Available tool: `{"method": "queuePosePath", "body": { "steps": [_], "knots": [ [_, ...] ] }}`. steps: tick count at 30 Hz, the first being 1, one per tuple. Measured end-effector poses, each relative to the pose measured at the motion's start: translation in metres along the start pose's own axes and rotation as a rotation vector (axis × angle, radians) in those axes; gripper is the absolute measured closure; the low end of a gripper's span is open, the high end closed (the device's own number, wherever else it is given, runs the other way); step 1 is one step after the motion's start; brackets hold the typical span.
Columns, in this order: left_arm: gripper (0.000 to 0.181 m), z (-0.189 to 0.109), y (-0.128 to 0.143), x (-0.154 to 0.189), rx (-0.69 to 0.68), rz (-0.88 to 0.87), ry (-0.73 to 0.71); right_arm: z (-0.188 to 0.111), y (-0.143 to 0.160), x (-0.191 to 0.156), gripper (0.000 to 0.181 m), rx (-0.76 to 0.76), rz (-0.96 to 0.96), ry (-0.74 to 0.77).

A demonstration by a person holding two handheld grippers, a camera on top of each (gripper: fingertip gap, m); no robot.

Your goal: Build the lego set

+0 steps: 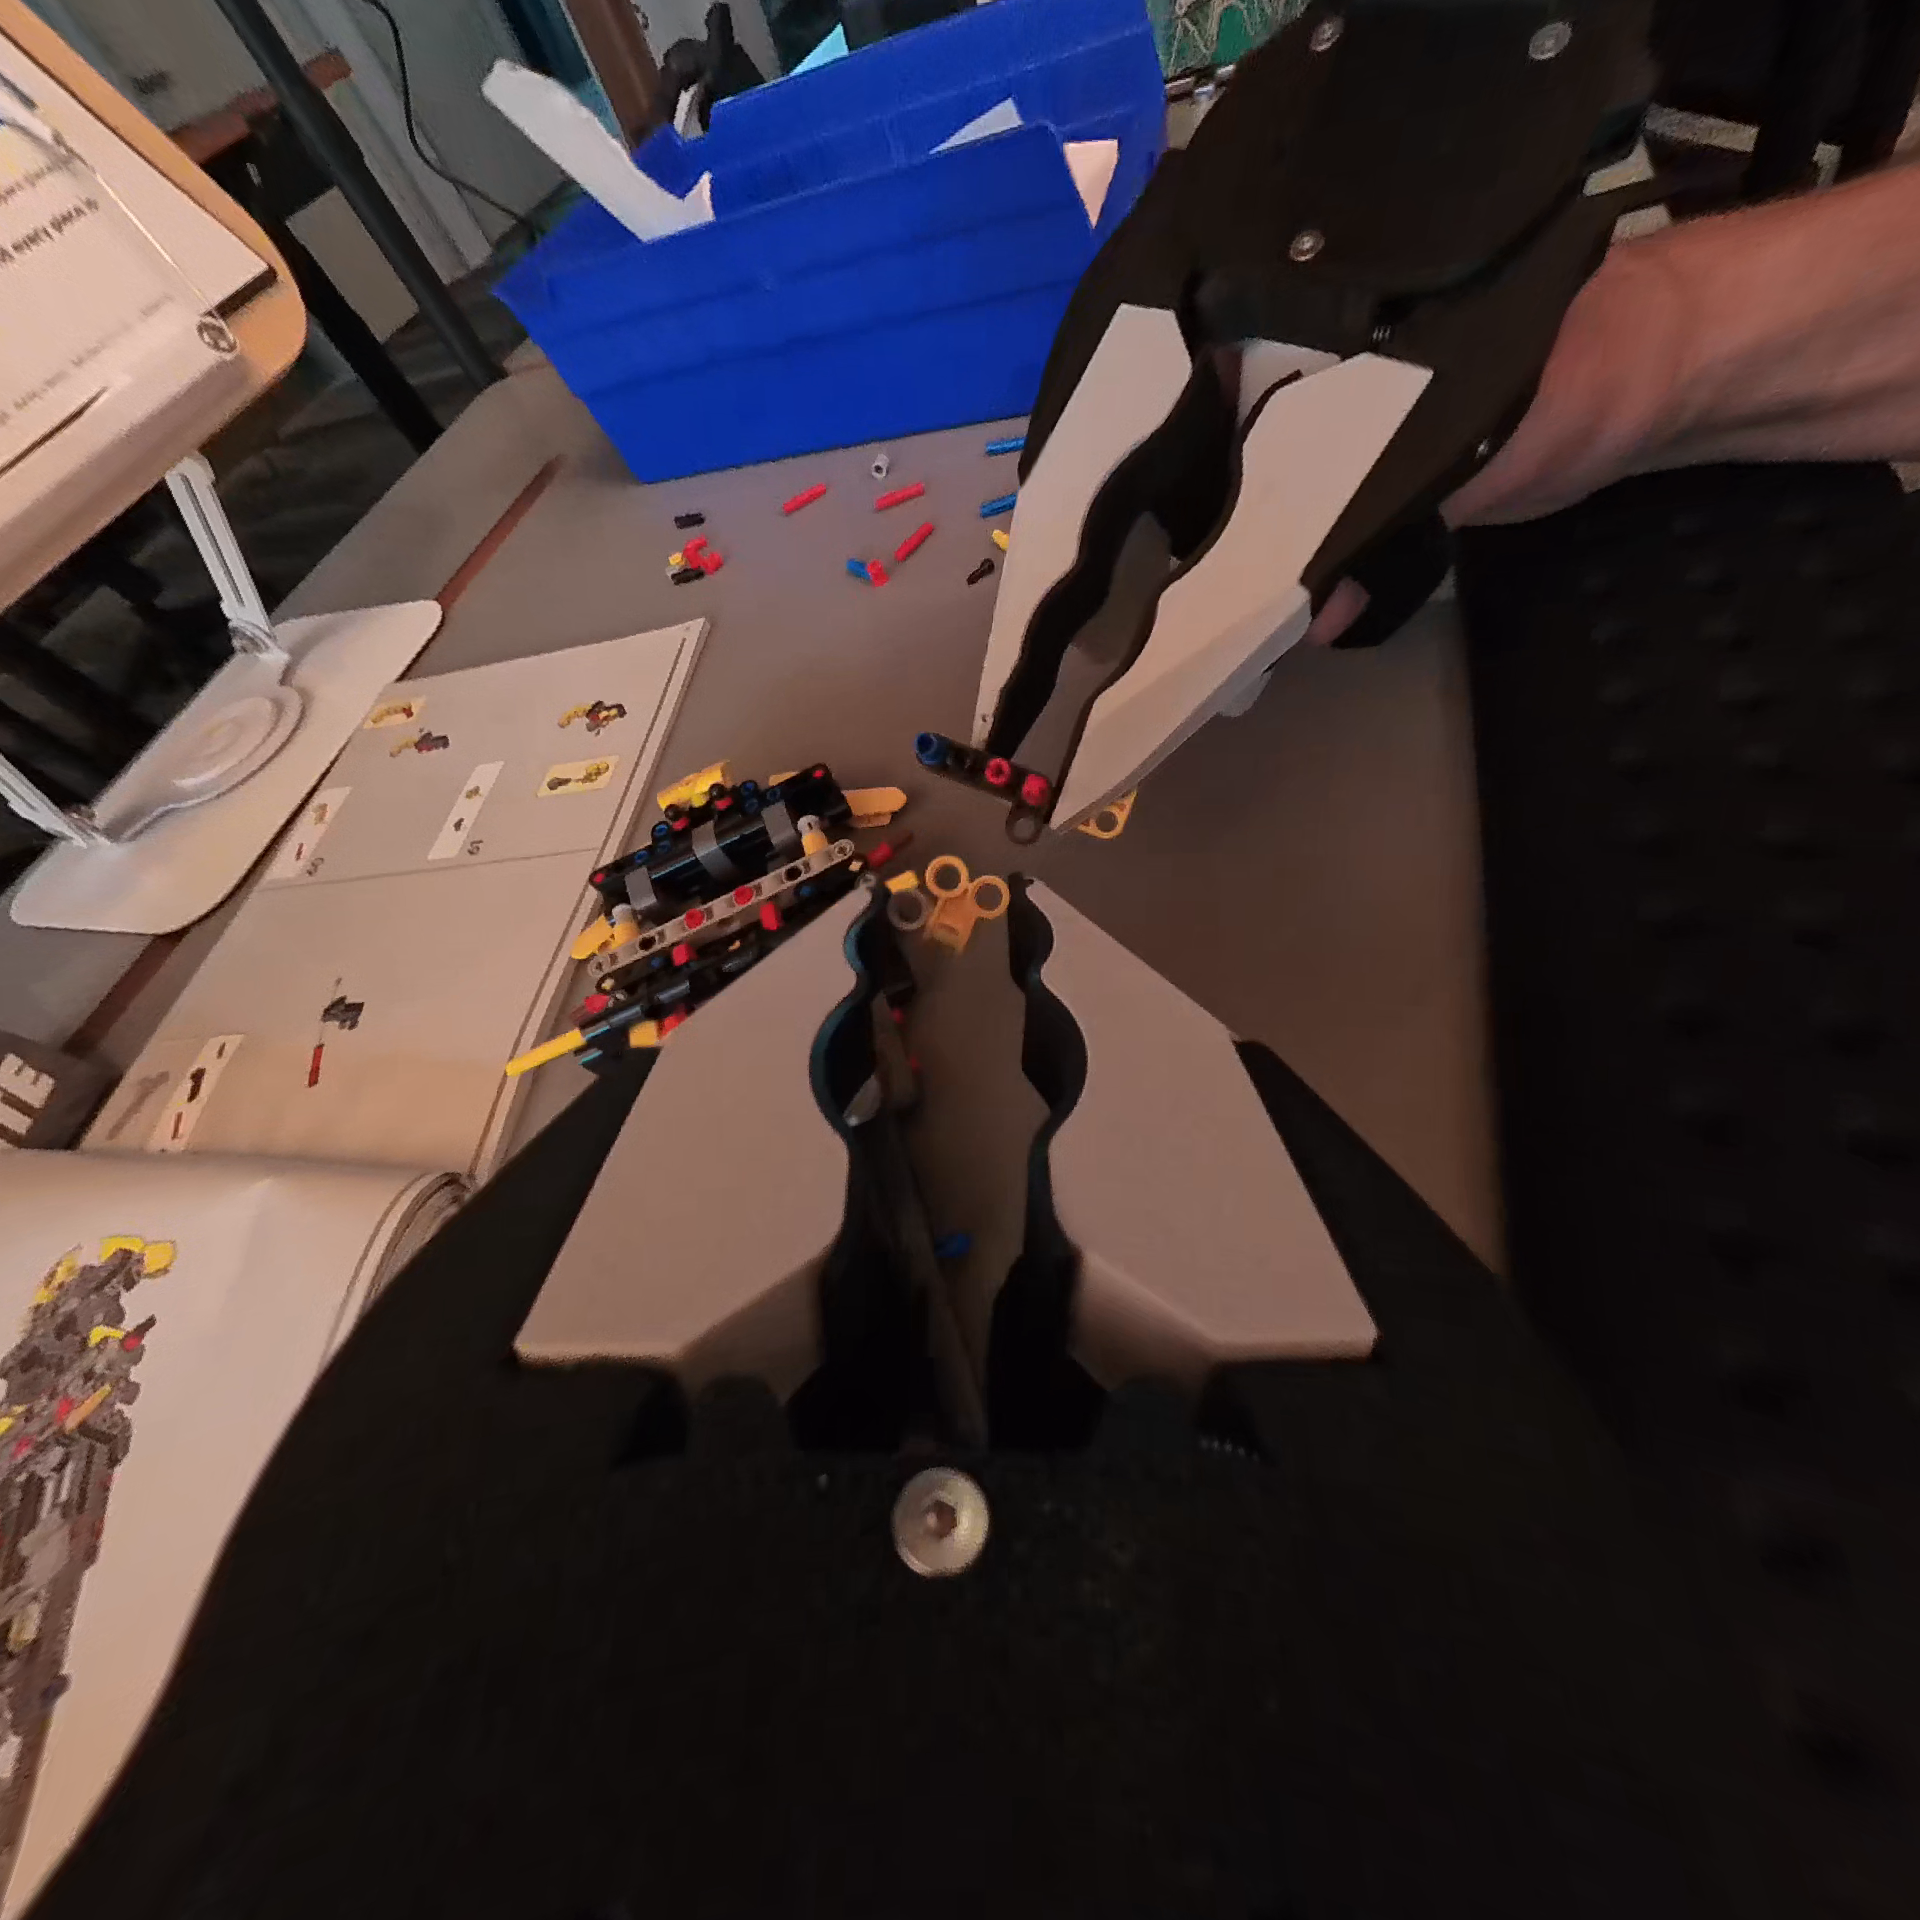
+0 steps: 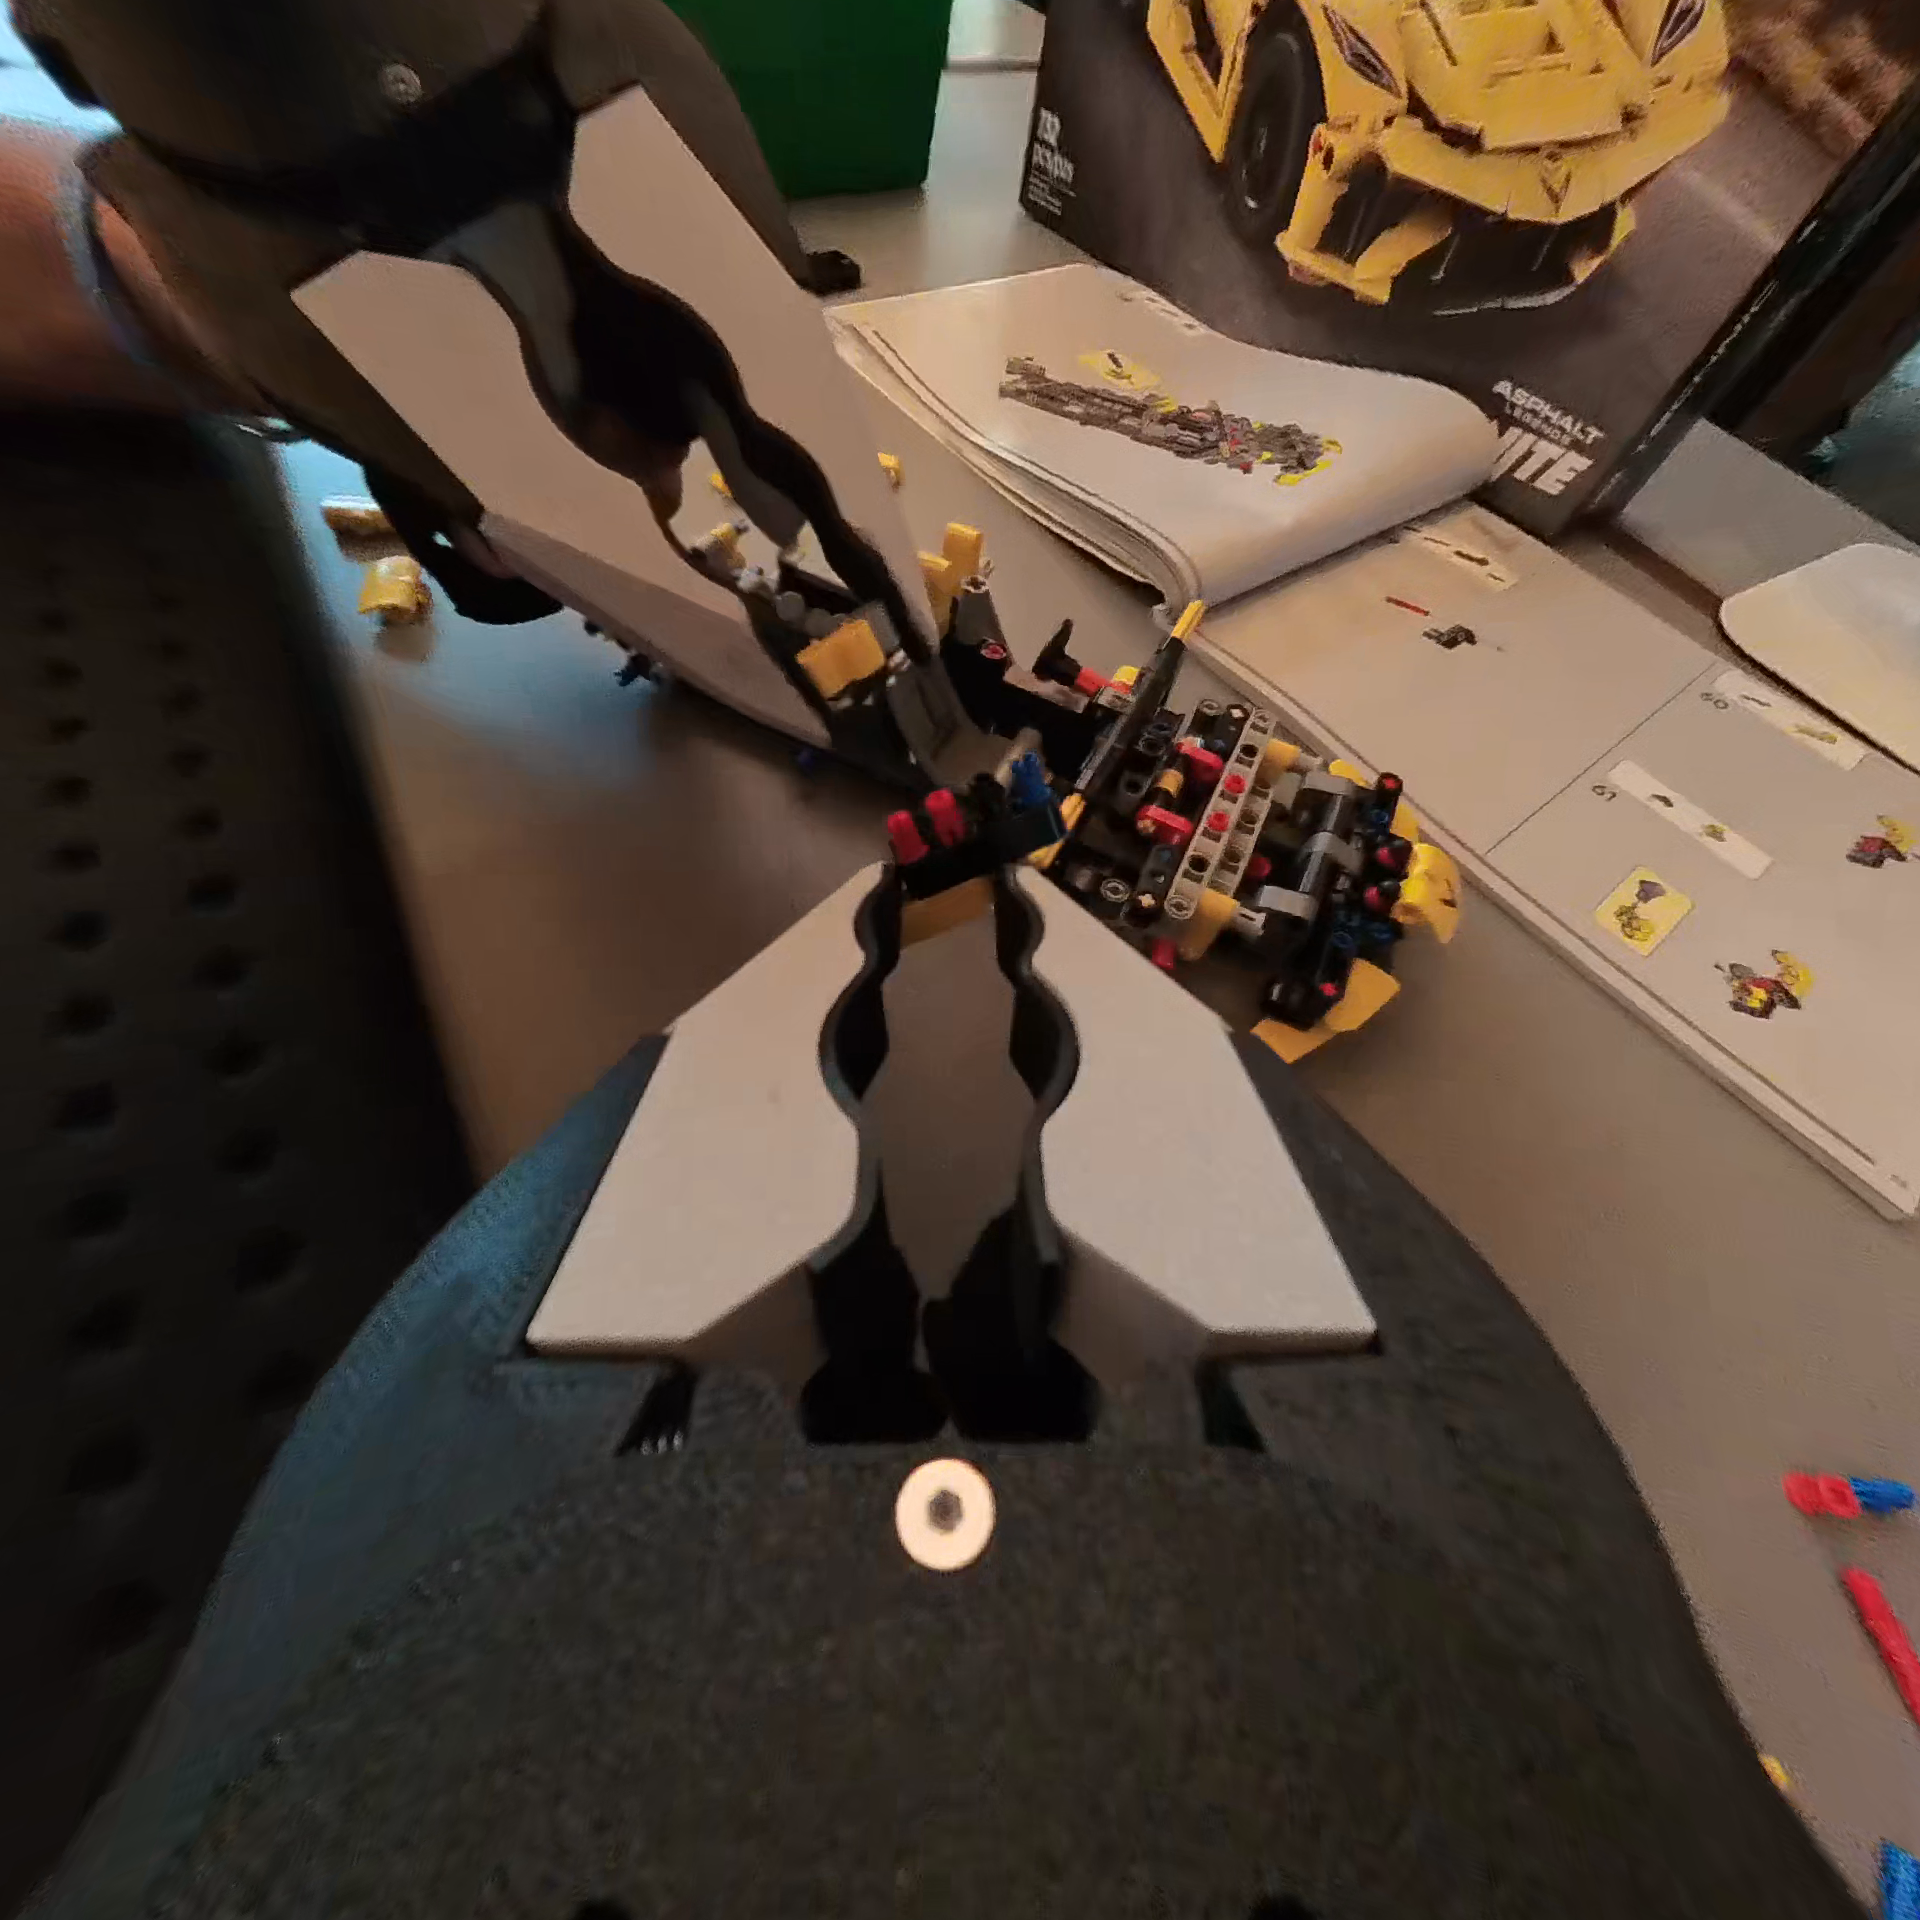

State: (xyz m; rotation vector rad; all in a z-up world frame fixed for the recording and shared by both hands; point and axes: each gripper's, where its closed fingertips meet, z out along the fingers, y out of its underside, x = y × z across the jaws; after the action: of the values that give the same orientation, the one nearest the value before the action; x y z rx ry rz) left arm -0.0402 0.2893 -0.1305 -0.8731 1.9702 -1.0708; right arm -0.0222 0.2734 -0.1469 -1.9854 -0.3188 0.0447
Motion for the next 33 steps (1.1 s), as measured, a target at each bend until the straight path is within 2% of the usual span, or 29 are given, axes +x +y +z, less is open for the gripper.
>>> {"method": "queuePosePath", "body": {
  "steps": [6, 14, 19, 24, 30, 33],
  "knots": [
    [0.158, -0.003, -0.011, 0.006, 0.052, 0.036, -0.003, 0.004, -0.007, -0.011, 0.163, 0.042, -0.037, -0.028],
    [0.158, -0.006, -0.018, 0.0, 0.085, -0.011, -0.022, 0.008, -0.012, -0.006, 0.163, 0.056, -0.145, 0.076],
    [0.158, -0.009, -0.018, -0.007, 0.087, -0.026, -0.044, 0.005, -0.013, -0.002, 0.163, 0.074, -0.072, 0.05],
    [0.158, -0.006, -0.01, -0.006, 0.042, -0.043, -0.015, -0.003, -0.025, -0.014, 0.163, 0.174, 0.022, -0.08],
    [0.158, -0.004, -0.01, 0.004, 0.038, -0.031, 0.022, -0.009, -0.03, -0.027, 0.164, 0.21, 0.164, -0.246],
    [0.158, -0.003, -0.011, 0.009, 0.04, -0.027, 0.04, -0.007, -0.028, -0.032, 0.163, 0.192, 0.174, -0.28]
  ]
}}
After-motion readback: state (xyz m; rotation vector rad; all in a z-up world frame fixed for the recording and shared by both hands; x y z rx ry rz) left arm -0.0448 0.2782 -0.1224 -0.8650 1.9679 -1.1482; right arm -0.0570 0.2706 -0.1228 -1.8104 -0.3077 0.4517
